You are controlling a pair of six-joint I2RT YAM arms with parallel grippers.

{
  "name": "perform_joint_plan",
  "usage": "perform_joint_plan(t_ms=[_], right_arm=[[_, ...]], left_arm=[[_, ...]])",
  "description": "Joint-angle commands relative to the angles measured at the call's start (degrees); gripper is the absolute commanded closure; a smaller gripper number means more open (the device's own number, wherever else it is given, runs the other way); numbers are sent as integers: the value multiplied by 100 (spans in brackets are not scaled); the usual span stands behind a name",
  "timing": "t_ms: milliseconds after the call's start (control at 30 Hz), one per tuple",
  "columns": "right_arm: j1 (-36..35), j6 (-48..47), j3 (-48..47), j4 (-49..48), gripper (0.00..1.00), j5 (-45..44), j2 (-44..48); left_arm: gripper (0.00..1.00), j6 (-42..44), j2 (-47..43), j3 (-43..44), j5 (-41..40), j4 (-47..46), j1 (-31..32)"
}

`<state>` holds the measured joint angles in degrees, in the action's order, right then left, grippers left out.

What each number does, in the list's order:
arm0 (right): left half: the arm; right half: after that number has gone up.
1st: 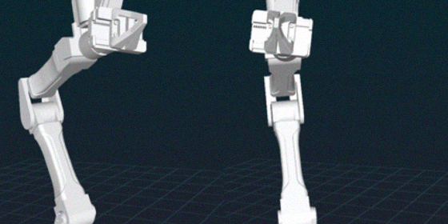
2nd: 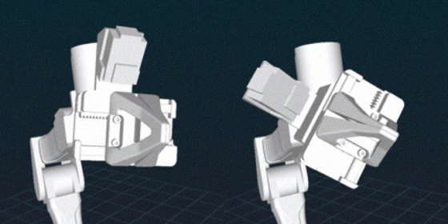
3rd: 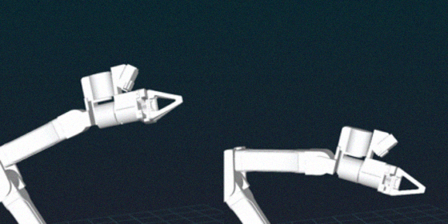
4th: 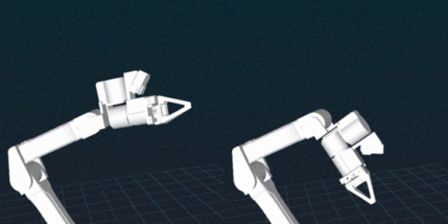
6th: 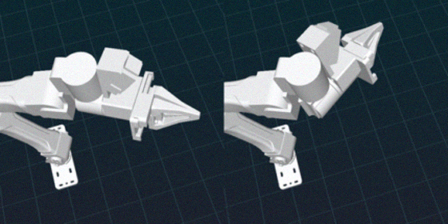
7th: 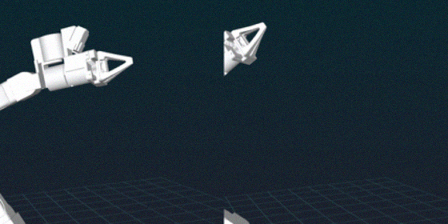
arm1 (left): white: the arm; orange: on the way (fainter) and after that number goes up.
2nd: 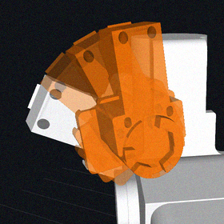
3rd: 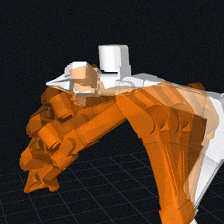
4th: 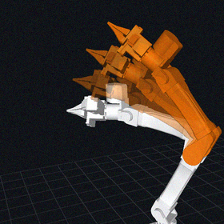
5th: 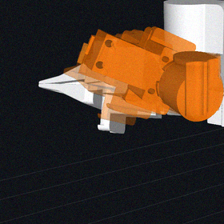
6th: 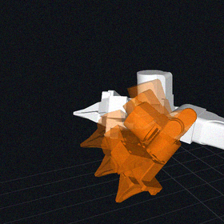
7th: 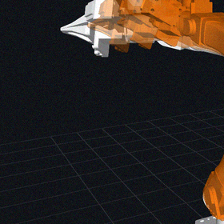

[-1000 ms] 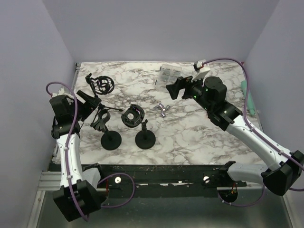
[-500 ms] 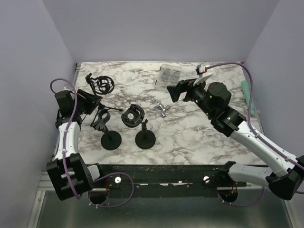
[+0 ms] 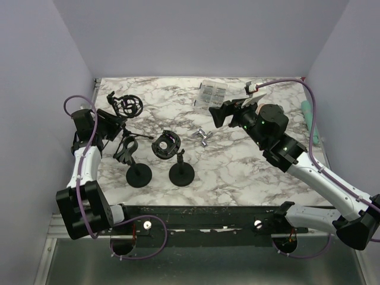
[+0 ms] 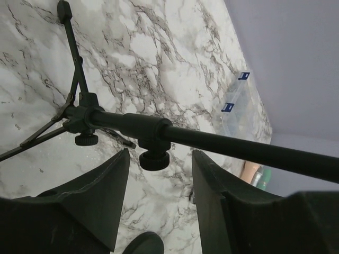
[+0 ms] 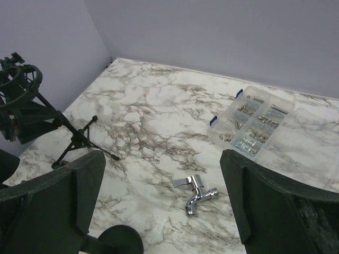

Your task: Remove the microphone from the stand

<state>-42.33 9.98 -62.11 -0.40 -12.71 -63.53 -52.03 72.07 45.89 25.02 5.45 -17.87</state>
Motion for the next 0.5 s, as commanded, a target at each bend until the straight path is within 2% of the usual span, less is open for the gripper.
perform_joint_plan(t_ms=[0, 233, 467], right_arm=[[-43, -77, 93, -197, 0, -170, 25], [-45, -87, 94, -206, 0, -187, -26], [-47, -84, 101, -221, 0, -190, -63]], left_arm=[[50, 50, 161, 207, -240, -226, 66], [60, -13, 297, 116, -283, -416, 122], [80, -232, 312, -90, -214, -701, 141]])
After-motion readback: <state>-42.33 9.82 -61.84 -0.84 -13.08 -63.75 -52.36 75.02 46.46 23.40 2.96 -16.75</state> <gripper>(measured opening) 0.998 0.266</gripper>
